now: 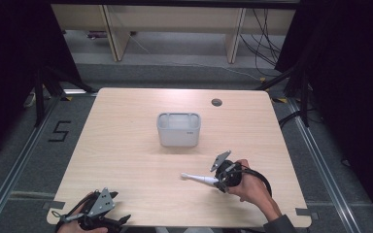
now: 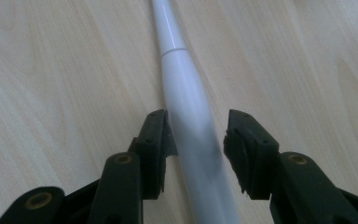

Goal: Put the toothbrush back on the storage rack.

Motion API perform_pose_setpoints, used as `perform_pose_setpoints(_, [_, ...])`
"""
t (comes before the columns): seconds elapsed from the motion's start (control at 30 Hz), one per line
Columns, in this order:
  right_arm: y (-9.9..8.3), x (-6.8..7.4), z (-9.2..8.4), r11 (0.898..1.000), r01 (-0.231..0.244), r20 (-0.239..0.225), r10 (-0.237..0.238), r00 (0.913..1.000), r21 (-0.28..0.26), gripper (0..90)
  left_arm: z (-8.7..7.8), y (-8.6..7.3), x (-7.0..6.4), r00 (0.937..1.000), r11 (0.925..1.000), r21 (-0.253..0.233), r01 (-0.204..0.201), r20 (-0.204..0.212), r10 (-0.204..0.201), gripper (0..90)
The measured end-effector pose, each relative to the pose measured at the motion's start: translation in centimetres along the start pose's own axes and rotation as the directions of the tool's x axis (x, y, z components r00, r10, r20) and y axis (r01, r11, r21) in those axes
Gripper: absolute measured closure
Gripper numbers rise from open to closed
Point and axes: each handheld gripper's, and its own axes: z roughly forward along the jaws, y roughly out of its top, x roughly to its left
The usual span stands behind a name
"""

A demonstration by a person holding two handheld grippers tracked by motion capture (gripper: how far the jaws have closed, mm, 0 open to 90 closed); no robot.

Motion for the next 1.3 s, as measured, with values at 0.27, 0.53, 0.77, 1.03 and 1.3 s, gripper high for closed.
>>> perform_pose_setpoints(0.27, [0.6, -0.2, 0.6, 0.999, 0.012, -0.02, -0.011, 0.9997, 0.049, 61.3, -0.1, 0.0, 0.1, 0.9999, 1.0, 0.001, -0.009, -0.009, 0.009, 15.7])
perform_pose_setpoints(0.53, [0.9, -0.6, 1.0, 0.995, 0.018, -0.049, -0.013, 0.9987, 0.103, 63.7, 0.0, 0.0, -0.1, 0.9998, 0.9998, -0.011, 0.018, 0.003, -0.018, 15.7])
perform_pose_setpoints(0.77, [1.4, -0.7, 1.4, 0.99, 0.011, -0.064, -0.002, 0.9979, 0.141, 65.6, 0.0, 0.0, -0.1, 0.9999, 0.9999, -0.006, 0.012, 0.007, -0.012, 15.7])
perform_pose_setpoints(1.03, [1.7, -0.8, 1.7, 0.986, 0.02, -0.08, -0.007, 0.9968, 0.166, 65.8, 0.0, 0.0, 0.1, 0.9999, 0.9999, 0.003, -0.01, -0.003, 0.01, 15.7])
perform_pose_setpoints(1.3, [1.9, -0.6, 2.0, 0.979, 0.008, -0.085, 0.01, 0.9963, 0.203, 66.0, 0.1, 0.0, -0.1, 1.0, 0.9999, -0.009, 0.008, -0.003, -0.008, 15.7])
